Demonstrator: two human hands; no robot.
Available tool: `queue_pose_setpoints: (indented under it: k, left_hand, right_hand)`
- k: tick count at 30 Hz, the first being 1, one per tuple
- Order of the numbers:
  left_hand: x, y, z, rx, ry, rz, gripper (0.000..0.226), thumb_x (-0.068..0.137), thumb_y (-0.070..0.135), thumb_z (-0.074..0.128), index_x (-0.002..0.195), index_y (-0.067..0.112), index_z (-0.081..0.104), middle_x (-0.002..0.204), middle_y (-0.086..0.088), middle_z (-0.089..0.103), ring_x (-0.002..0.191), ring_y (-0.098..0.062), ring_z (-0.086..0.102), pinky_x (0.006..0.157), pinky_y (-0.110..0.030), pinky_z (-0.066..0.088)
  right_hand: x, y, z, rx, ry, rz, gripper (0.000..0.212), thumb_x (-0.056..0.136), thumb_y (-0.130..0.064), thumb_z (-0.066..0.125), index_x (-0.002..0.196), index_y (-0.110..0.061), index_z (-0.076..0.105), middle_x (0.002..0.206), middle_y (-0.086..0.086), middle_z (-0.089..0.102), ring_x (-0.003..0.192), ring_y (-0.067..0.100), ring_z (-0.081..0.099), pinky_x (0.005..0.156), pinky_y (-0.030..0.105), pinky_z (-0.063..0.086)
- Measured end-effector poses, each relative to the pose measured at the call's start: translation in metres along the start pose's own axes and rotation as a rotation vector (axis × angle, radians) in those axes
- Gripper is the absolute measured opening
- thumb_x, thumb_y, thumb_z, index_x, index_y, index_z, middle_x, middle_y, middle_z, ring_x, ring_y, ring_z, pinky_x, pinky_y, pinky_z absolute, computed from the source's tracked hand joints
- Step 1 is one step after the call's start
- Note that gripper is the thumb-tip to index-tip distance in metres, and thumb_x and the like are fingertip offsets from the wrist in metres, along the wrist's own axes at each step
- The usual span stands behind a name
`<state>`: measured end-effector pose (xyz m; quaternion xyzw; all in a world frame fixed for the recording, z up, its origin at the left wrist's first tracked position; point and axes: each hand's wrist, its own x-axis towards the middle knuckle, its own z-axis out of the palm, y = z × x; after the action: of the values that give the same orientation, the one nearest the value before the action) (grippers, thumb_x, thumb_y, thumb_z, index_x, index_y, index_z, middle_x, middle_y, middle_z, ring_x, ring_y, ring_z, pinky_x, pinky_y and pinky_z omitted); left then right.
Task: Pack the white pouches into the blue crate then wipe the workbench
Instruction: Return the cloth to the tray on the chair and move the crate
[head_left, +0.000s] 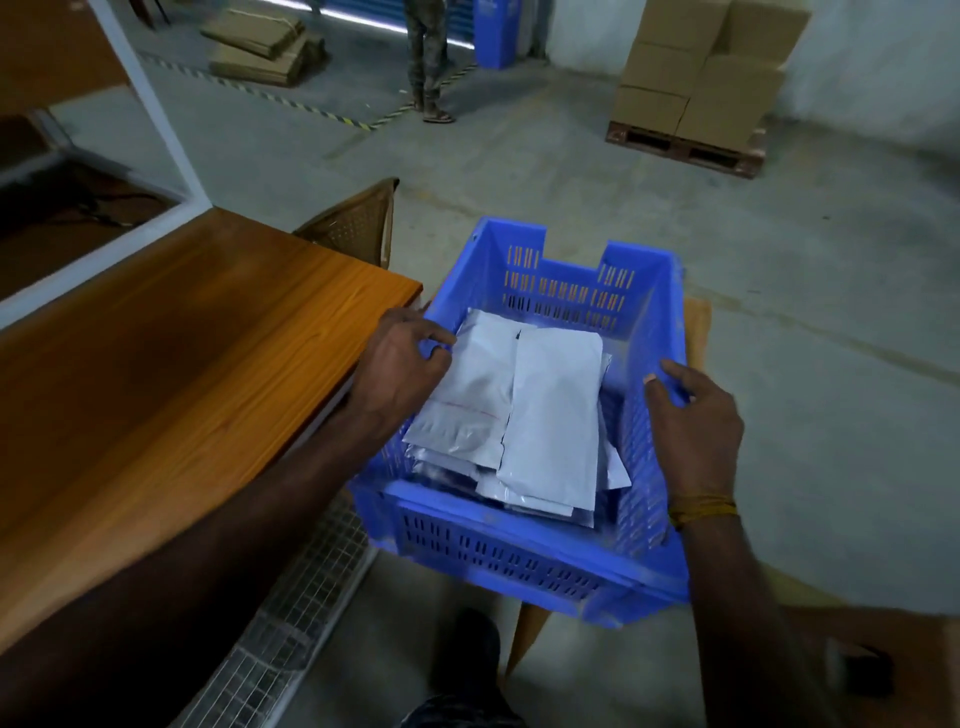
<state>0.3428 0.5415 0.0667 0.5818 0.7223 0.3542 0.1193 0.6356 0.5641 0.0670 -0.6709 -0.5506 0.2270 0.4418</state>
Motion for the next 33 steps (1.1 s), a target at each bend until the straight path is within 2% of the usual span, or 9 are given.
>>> queue_pose_setpoints:
  k: [4,8,11,15,18,23,28,31,33]
  left_hand:
    - [-0.053,-0.004,-0.055,-0.005,0.067,-0.012,0.024,0.083,0.012,0.066,0.101,0.021,0.077,0.11,-0.003,0.065,0.112,-0.016,0.054,0.088,-0.014,0.032]
    - [-0.103,-0.011,-0.11,-0.024,0.12,-0.037,0.025,0.077,0.023,0.061,0.096,0.027,0.076,0.106,0.002,0.067,0.108,-0.014,0.059,0.09,-0.021,0.039]
    - [-0.135,-0.017,-0.144,0.011,0.138,-0.066,0.03,0.075,0.028,0.058,0.098,0.028,0.077,0.113,0.001,0.065,0.111,-0.015,0.059,0.093,-0.024,0.04]
    - [-0.159,-0.025,-0.179,0.096,0.192,-0.145,0.026,0.083,0.015,0.067,0.103,0.027,0.077,0.122,-0.002,0.059,0.113,-0.016,0.056,0.086,-0.021,0.033]
    - [-0.165,-0.037,-0.198,0.107,0.277,-0.209,0.025,0.085,0.016,0.066,0.105,0.028,0.075,0.123,-0.001,0.057,0.11,-0.014,0.054,0.088,-0.026,0.037]
    - [-0.161,-0.061,-0.216,0.118,0.424,-0.318,0.025,0.087,0.018,0.066,0.109,0.027,0.073,0.126,-0.005,0.057,0.114,-0.017,0.053,0.093,-0.034,0.043]
    - [-0.13,-0.083,-0.214,0.074,0.534,-0.428,0.027,0.088,0.016,0.064,0.113,0.021,0.072,0.129,-0.008,0.059,0.117,-0.023,0.054,0.1,-0.044,0.045]
    - [-0.095,-0.102,-0.206,0.074,0.597,-0.479,0.029,0.086,0.017,0.062,0.112,0.022,0.073,0.123,-0.007,0.063,0.109,-0.022,0.058,0.092,-0.034,0.046]
    - [-0.069,-0.114,-0.198,0.059,0.621,-0.525,0.031,0.085,0.019,0.06,0.112,0.02,0.073,0.12,-0.008,0.065,0.108,-0.021,0.059,0.086,-0.027,0.04]
  right_hand:
    - [-0.056,-0.022,-0.018,-0.007,-0.045,-0.069,0.031,0.087,-0.027,0.07,0.116,-0.017,0.072,0.118,0.006,0.07,0.112,0.022,0.064,0.098,0.03,0.045]
    - [-0.096,-0.053,-0.024,0.039,-0.137,-0.148,0.045,0.078,-0.044,0.061,0.117,-0.026,0.071,0.116,0.003,0.069,0.108,0.017,0.063,0.096,0.029,0.046]
    - [-0.115,-0.076,-0.018,0.089,-0.222,-0.26,0.041,0.078,-0.042,0.061,0.116,-0.029,0.07,0.117,0.001,0.066,0.11,0.015,0.061,0.099,0.033,0.047]
    - [-0.121,-0.105,0.004,0.102,-0.312,-0.4,0.033,0.083,-0.038,0.063,0.114,-0.03,0.071,0.12,-0.003,0.066,0.117,0.014,0.059,0.1,0.031,0.047]
    - [-0.116,-0.128,0.03,0.091,-0.372,-0.488,0.032,0.086,-0.035,0.063,0.115,-0.026,0.072,0.118,-0.002,0.067,0.116,0.015,0.058,0.096,0.024,0.043]
    - [-0.095,-0.166,0.088,0.127,-0.446,-0.601,0.032,0.085,-0.032,0.06,0.113,-0.022,0.073,0.115,-0.001,0.07,0.113,0.017,0.062,0.099,0.039,0.048]
    - [-0.059,-0.194,0.156,0.156,-0.543,-0.655,0.026,0.087,-0.028,0.063,0.111,-0.022,0.074,0.115,0.0,0.071,0.113,0.016,0.062,0.1,0.035,0.047]
    - [-0.023,-0.211,0.207,0.161,-0.605,-0.672,0.023,0.088,-0.025,0.065,0.109,-0.024,0.074,0.113,-0.001,0.071,0.104,0.017,0.065,0.092,0.03,0.048]
    - [0.004,-0.221,0.241,0.156,-0.642,-0.681,0.022,0.088,-0.023,0.067,0.109,-0.024,0.075,0.107,0.001,0.072,0.084,0.013,0.064,0.083,0.029,0.048]
